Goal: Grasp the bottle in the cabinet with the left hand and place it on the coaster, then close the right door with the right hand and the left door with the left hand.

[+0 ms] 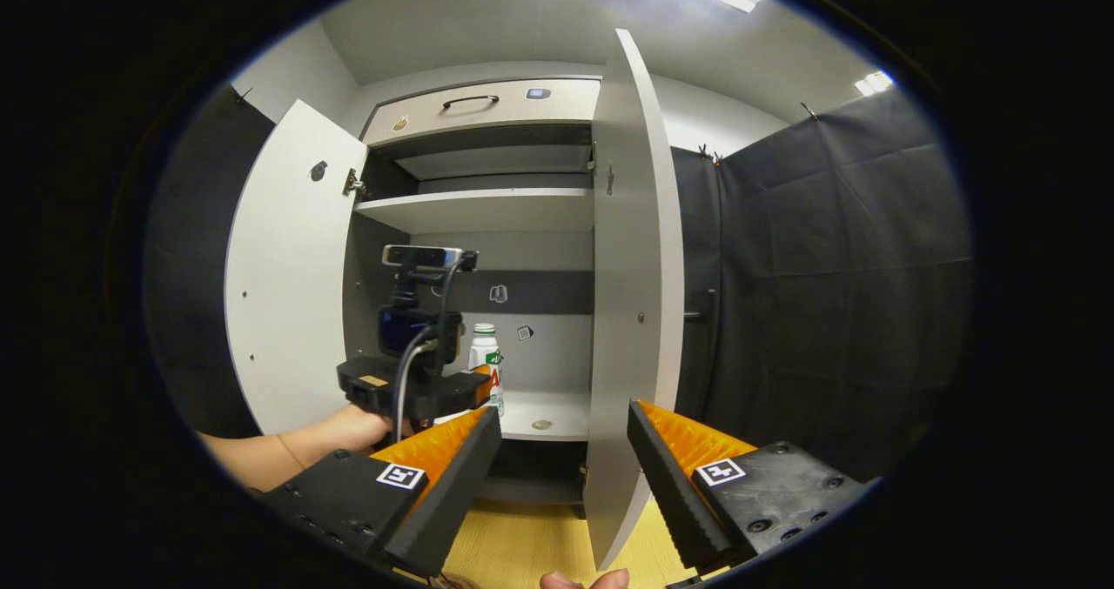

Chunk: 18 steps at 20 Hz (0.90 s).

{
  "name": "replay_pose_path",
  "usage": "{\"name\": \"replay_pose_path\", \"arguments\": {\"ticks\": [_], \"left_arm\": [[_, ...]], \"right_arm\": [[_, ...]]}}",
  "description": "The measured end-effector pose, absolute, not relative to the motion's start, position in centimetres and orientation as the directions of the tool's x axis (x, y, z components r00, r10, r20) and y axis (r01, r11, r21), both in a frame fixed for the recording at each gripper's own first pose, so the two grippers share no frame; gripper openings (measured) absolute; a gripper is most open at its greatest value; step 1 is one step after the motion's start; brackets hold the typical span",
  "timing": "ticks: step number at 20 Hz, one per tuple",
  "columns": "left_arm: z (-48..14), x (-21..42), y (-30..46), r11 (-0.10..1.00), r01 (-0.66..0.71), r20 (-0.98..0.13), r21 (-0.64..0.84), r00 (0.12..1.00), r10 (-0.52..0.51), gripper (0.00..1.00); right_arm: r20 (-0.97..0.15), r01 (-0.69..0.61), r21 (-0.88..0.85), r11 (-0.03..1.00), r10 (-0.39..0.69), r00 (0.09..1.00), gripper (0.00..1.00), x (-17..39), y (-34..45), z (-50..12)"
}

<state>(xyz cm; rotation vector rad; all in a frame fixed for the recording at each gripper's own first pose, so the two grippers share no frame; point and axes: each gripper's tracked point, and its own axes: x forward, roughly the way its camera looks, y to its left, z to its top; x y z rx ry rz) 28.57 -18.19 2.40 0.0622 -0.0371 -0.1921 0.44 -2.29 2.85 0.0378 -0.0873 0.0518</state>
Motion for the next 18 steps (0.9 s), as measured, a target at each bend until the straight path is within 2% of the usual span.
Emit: {"name": "replay_pose_path", "arguments": {"ticks": [8, 12, 13, 14, 15, 18], "left_arm": [[0.8, 33.2, -19.8, 0.981, 0.181, 0.001, 0.071, 0.983, -0.182, 0.93], [0.4, 34.6, -20.2, 0.980, 0.175, 0.000, 0.090, 0.984, -0.176, 0.93], [0.4, 34.7, -20.2, 0.980, 0.177, 0.001, 0.089, 0.984, -0.178, 0.92], [0.4, 34.8, -20.4, 0.981, 0.174, 0.005, 0.083, 0.984, -0.175, 0.82], [0.4, 34.7, -20.5, 0.981, 0.181, 0.006, 0.074, 0.983, -0.182, 0.77], [0.4, 34.5, -20.3, 0.979, 0.193, -0.001, 0.058, 0.981, -0.193, 0.74]], "right_arm": [[0.071, -0.142, 0.036, 0.989, 0.139, 0.988, 0.97, 2.3, 0.0, 1.9], [0.069, -0.141, 0.027, 0.990, 0.138, 0.988, 0.97, 3.2, -0.6, 1.7], [0.071, -0.137, 0.027, 0.990, 0.135, 0.988, 0.97, 3.3, -0.9, 1.7], [0.071, -0.130, 0.028, 0.991, 0.128, 0.989, 0.97, 3.5, -1.2, 1.7], [0.074, -0.125, 0.029, 0.992, 0.122, 0.990, 0.97, 3.6, -1.4, 1.8], [0.074, -0.121, 0.029, 0.992, 0.118, 0.990, 0.97, 3.6, -1.7, 1.8]]}}
